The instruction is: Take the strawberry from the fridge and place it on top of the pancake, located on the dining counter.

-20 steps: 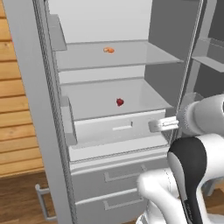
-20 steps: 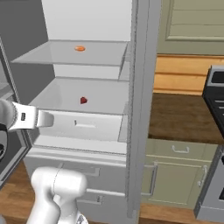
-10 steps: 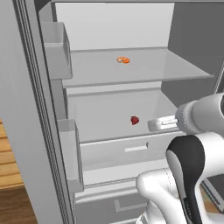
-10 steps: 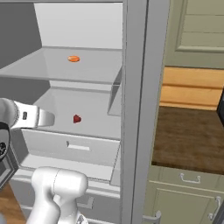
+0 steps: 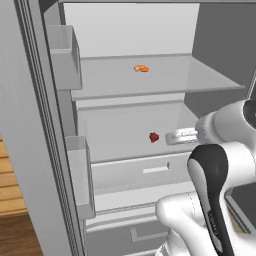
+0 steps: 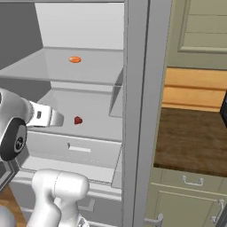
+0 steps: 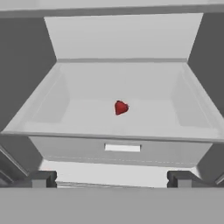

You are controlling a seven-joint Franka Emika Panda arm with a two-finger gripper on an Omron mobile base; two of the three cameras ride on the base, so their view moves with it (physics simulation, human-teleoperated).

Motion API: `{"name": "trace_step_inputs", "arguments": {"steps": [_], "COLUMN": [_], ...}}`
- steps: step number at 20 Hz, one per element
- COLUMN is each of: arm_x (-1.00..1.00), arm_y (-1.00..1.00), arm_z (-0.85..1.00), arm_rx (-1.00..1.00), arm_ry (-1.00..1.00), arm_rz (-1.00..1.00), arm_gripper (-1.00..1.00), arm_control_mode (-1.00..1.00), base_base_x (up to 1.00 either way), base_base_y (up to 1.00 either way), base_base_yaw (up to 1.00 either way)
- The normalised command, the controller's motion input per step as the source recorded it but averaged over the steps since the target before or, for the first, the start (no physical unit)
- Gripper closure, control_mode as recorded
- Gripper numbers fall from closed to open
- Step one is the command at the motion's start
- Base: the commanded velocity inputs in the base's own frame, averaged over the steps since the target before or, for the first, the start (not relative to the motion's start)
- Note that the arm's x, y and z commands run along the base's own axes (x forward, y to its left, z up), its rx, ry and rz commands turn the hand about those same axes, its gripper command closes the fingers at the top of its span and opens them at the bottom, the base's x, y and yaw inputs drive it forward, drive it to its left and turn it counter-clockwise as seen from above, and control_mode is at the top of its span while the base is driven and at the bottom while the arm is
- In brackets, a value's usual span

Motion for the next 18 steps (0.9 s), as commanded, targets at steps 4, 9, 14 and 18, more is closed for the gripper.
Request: {"name": "trace_step_inputs", "arguments": {"steps": [4,9,14,18], "arm_x": [0.54,0.69,0.47,0.61], "arm_y": [0.00,0.00,0.00,0.00], "arm_z": [-0.56,-0.31,-0.43,-0.35], "arm_rx": [0.10,0.03,0.00,-0.04], "arm_ry": [0.06,0.02,0.01,0.06], "arm_rz": [0.00,-0.01,-0.01,-0.04], "arm_gripper": [-1.00,-1.00,-1.00,-1.00], "arm_control_mode": [-1.00,-1.00,-1.00,-1.00], "base_base_x": [0.00,0.00,0.00,0.00], "base_base_y": [0.00,0.00,0.00,0.00], "base_base_yaw": [0.00,0.00,0.00,0.00]}}
